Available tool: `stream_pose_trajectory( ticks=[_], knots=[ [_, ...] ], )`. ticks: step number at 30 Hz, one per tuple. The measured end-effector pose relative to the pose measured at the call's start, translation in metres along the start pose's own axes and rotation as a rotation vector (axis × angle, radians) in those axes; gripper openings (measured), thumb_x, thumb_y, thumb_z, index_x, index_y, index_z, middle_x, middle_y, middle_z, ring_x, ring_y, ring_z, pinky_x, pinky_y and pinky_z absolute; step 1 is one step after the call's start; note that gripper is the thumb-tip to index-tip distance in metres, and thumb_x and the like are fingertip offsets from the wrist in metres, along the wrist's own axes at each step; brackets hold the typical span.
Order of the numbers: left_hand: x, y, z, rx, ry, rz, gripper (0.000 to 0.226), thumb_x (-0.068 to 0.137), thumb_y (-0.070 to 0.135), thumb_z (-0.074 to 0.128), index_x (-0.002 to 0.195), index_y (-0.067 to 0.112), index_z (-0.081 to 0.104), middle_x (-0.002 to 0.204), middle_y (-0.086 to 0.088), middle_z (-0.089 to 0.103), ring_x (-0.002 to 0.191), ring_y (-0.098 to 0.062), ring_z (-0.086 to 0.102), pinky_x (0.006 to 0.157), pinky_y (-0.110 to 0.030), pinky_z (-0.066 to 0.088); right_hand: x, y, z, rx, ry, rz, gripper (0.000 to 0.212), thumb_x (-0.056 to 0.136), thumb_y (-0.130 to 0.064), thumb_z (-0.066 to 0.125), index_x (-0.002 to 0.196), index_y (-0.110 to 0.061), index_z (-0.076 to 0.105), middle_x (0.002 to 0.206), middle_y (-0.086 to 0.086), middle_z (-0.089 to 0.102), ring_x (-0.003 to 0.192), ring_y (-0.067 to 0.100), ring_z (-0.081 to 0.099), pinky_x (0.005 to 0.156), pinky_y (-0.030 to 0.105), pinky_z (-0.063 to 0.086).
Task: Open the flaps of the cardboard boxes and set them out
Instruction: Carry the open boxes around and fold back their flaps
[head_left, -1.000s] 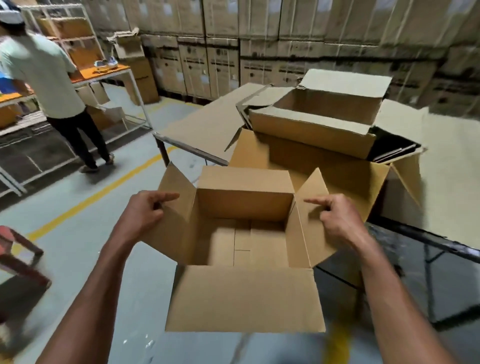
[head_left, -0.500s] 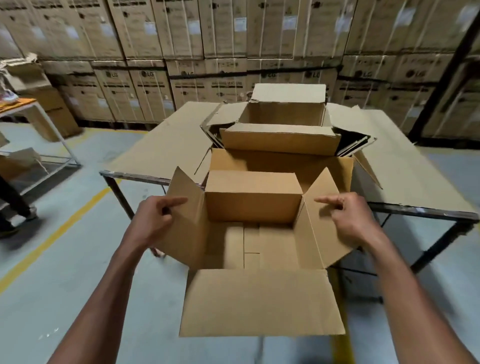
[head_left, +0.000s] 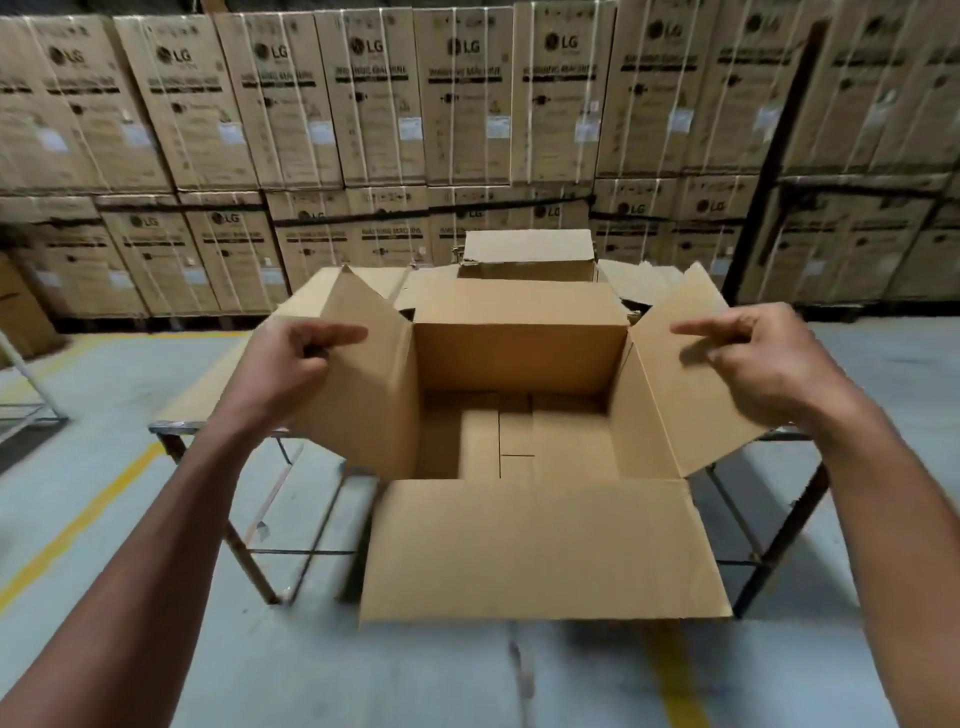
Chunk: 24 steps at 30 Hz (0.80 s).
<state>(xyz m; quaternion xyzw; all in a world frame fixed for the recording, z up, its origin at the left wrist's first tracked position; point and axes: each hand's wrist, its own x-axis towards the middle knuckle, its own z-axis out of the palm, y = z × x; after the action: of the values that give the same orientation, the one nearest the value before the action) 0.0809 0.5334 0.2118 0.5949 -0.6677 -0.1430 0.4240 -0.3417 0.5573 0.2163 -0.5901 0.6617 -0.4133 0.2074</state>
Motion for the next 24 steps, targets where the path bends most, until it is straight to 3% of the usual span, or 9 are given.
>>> stream_pose_trajectory(
  ticks=[3,5,7,10,13,15,20,24],
  knots=[
    [0.026,0.015,-0.012,-0.049,0.009,0.053,0.059,0.084,-0.013,0.042,0.117,0.021,0.075,0.107,0.002,0.073,0.078,0.001,0.06,0.063,-0.013,0.048,0.009,-0.021,-0.025,0.037,0.052,-0.041,0.048,0.093,0.01,0.05,0.118,-0.025,0.072,0.1,0.0,0.074,0.105,0.014,0.066,0.085,0.031,0.051],
    [0.045,0.027,-0.015,-0.07,0.023,0.092,0.057,0.085,-0.012,0.042,0.115,0.023,0.075,0.104,0.002,0.073,0.069,0.004,0.059,0.054,-0.007,0.045,0.02,-0.033,-0.042,0.034,0.086,-0.08,0.047,0.093,0.009,0.05,0.119,-0.023,0.072,0.099,0.0,0.075,0.1,0.013,0.067,0.073,0.022,0.052],
    [0.066,0.041,-0.015,-0.087,0.048,0.115,0.054,0.087,-0.01,0.043,0.115,0.024,0.075,0.103,0.002,0.071,0.067,0.003,0.058,0.049,-0.004,0.042,0.038,-0.044,-0.056,0.058,0.119,-0.096,0.048,0.093,0.01,0.049,0.118,-0.023,0.072,0.099,0.003,0.075,0.091,0.019,0.069,0.063,0.026,0.055],
    [0.101,0.059,-0.012,-0.101,0.101,0.134,0.053,0.089,-0.006,0.043,0.115,0.027,0.074,0.105,0.005,0.068,0.07,0.0,0.056,0.042,-0.007,0.041,0.075,-0.052,-0.07,0.101,0.143,-0.138,0.052,0.087,0.015,0.048,0.113,-0.022,0.074,0.097,0.008,0.076,0.097,0.017,0.072,0.078,0.021,0.058],
    [0.137,0.07,-0.002,-0.15,0.143,0.154,0.052,0.087,-0.007,0.043,0.116,0.023,0.075,0.104,0.005,0.07,0.069,0.005,0.058,0.046,-0.004,0.041,0.117,-0.057,-0.076,0.102,0.187,-0.149,0.052,0.084,0.014,0.048,0.114,-0.019,0.075,0.095,0.007,0.077,0.1,0.016,0.072,0.095,0.035,0.055],
    [0.161,0.073,0.006,-0.144,0.162,0.159,0.054,0.086,-0.007,0.042,0.117,0.023,0.075,0.107,0.005,0.07,0.074,0.004,0.058,0.051,-0.006,0.042,0.145,-0.058,-0.077,0.073,0.21,-0.175,0.051,0.082,0.012,0.051,0.112,-0.021,0.076,0.096,0.003,0.077,0.102,0.017,0.071,0.098,0.042,0.053],
    [0.221,0.077,0.03,-0.1,0.198,0.192,0.054,0.085,-0.007,0.041,0.119,0.02,0.075,0.118,0.001,0.069,0.099,-0.011,0.06,0.08,-0.026,0.051,0.215,-0.055,-0.072,0.09,0.232,-0.197,0.048,0.082,0.008,0.054,0.108,-0.025,0.077,0.104,0.001,0.075,0.107,0.019,0.068,0.097,0.044,0.054],
    [0.262,0.075,0.055,-0.098,0.226,0.189,0.055,0.084,-0.007,0.041,0.118,0.019,0.075,0.121,-0.001,0.068,0.103,-0.015,0.06,0.082,-0.031,0.053,0.26,-0.052,-0.068,0.068,0.231,-0.223,0.047,0.082,0.006,0.057,0.109,-0.028,0.076,0.105,-0.004,0.075,0.109,0.015,0.066,0.097,0.042,0.054]
  ],
)
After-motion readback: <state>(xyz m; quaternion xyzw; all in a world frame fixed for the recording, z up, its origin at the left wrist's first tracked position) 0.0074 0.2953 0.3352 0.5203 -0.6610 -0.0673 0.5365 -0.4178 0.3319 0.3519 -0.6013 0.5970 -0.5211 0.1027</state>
